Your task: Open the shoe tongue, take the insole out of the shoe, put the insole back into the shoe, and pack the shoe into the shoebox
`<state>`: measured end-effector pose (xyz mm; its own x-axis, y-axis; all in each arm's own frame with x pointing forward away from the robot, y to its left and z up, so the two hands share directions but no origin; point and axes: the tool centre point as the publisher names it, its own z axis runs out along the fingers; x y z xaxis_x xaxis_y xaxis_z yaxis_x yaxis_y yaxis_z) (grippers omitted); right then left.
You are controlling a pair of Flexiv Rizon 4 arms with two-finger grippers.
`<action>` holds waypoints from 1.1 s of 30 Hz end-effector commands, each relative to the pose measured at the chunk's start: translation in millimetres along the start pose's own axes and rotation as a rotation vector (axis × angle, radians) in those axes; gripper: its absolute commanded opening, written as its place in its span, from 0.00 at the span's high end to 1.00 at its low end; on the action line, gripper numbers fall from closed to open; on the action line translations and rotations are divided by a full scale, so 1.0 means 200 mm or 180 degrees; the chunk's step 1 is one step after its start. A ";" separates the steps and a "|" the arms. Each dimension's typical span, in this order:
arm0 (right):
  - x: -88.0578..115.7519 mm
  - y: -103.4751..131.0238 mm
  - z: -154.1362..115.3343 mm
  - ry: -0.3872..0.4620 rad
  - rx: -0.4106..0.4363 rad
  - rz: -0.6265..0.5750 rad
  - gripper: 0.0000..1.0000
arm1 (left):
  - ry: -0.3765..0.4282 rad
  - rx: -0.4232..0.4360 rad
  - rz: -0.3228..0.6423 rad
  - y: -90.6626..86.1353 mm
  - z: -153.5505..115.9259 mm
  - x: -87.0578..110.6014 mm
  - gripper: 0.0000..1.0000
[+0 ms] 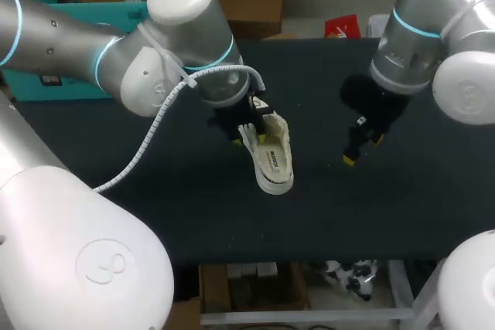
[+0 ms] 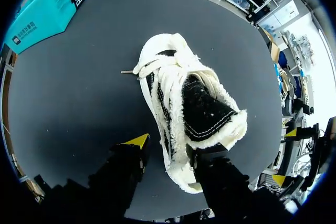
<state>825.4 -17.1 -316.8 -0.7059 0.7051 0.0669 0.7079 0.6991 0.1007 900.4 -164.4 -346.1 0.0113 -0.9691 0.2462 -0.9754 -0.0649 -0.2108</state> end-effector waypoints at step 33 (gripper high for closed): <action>-0.10 -0.11 -0.12 -0.0505 -0.0040 -0.1994 0.00 | 0.0813 0.0797 0.3199 -0.01 -0.64 0.03 1.00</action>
<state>832.6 -40.2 -306.8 -0.9000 0.4319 -0.0587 0.4278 0.9011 0.0707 887.1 -153.7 -254.1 -0.5408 -0.8263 0.1574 -0.7382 0.3765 -0.5598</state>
